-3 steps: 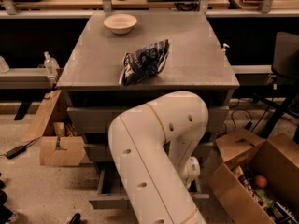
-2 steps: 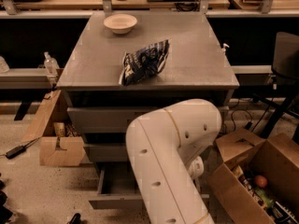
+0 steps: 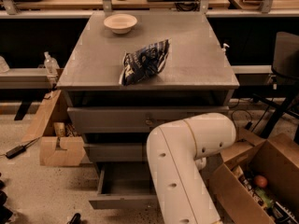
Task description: Open bottom drawer
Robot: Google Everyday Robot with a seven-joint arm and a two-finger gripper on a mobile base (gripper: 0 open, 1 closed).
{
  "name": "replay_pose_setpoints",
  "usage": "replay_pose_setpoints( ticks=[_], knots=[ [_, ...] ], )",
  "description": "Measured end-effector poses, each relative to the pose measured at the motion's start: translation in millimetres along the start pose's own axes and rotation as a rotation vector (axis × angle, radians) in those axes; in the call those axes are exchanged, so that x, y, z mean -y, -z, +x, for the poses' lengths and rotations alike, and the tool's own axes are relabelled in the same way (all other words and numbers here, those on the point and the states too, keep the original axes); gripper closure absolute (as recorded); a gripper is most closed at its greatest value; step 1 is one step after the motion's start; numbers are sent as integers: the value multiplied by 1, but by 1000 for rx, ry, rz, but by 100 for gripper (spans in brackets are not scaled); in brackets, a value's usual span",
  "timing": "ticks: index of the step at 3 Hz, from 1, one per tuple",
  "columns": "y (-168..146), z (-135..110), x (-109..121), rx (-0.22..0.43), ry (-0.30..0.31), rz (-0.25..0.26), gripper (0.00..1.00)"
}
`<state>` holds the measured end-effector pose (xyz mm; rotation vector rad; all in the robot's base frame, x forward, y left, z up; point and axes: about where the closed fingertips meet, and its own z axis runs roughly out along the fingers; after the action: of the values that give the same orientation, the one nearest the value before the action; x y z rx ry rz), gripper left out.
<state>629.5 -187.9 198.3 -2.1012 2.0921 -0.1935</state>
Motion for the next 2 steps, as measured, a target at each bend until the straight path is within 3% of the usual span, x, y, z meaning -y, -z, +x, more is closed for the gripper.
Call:
replay_pose_setpoints(
  ticks=[2],
  knots=[
    [-52, -9, -53, 26, -10, -131, 100]
  ],
)
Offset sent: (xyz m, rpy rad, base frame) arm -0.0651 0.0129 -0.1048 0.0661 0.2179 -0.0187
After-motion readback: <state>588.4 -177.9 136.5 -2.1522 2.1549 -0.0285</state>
